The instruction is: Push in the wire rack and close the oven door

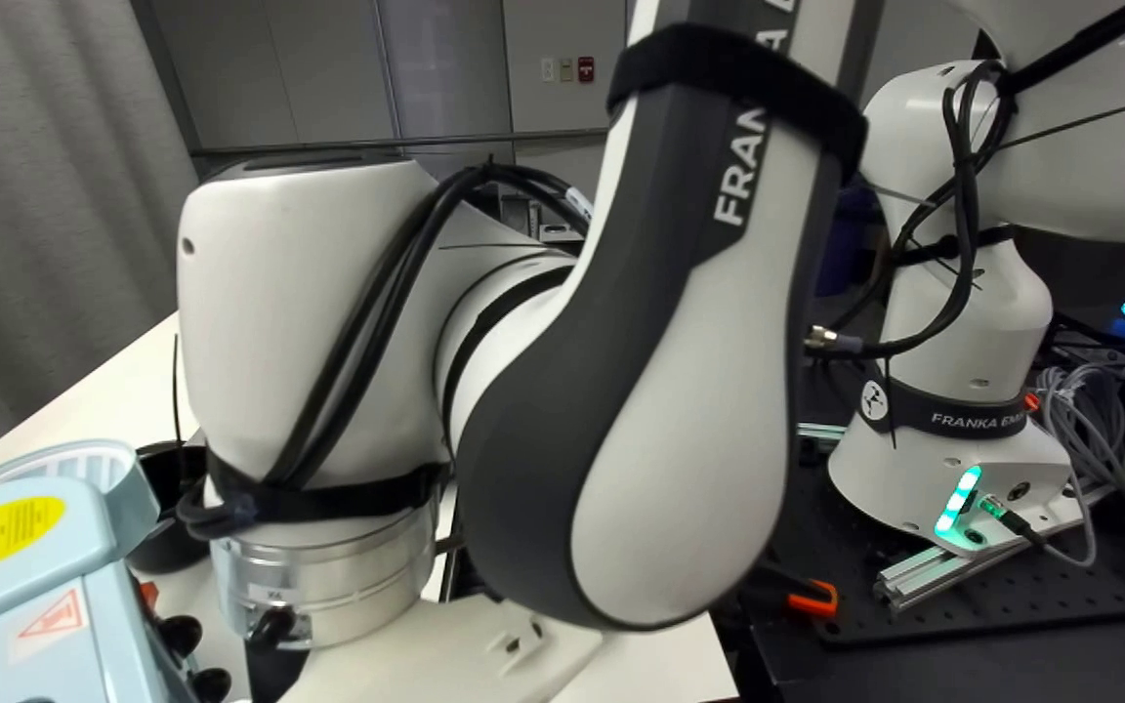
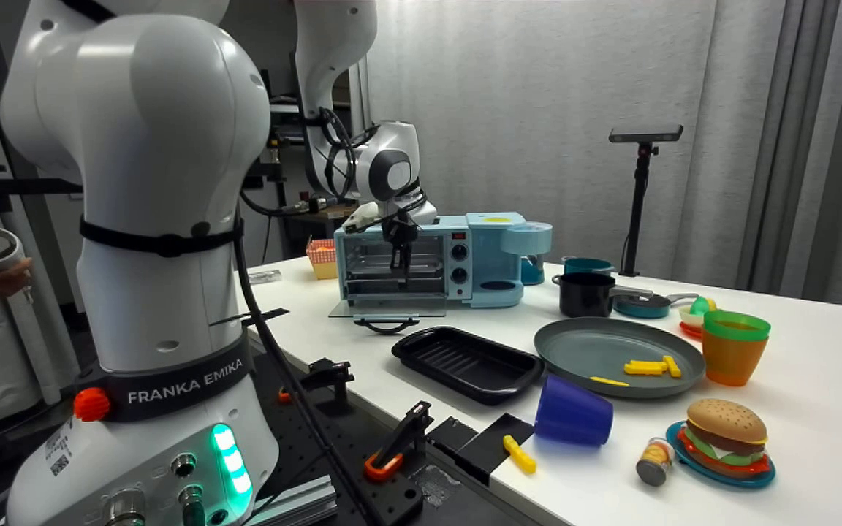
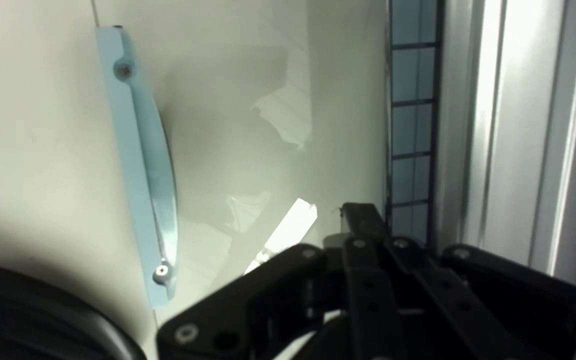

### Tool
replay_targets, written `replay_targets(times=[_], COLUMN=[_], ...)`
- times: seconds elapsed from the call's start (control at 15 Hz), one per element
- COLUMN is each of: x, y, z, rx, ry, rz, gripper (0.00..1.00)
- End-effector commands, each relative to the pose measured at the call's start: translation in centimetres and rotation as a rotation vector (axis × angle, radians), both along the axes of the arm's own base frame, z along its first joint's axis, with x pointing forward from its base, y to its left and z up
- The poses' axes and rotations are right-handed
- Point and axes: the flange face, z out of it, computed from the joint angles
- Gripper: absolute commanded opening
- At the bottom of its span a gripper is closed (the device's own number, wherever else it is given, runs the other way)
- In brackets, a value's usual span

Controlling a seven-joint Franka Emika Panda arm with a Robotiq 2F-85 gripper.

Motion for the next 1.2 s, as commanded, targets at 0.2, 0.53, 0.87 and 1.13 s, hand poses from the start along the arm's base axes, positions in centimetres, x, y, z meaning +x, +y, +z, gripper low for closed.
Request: replay_targets(times=[0.2,0.53,0.87,1.13], x=[0.8,0.6,0.3,-0.3], y=[2.0,2.8,1.4,-0.6], z=[0.1,-0.7,-0.6,-0.6], rx=[0.107,0.153,0.124,0.076], ry=[-0.072,-0.084,-0.084,-0.068], rz=[-0.035,-0.044,-0.022,-0.002], gripper=[0.00,0.00,0.00,0.00])
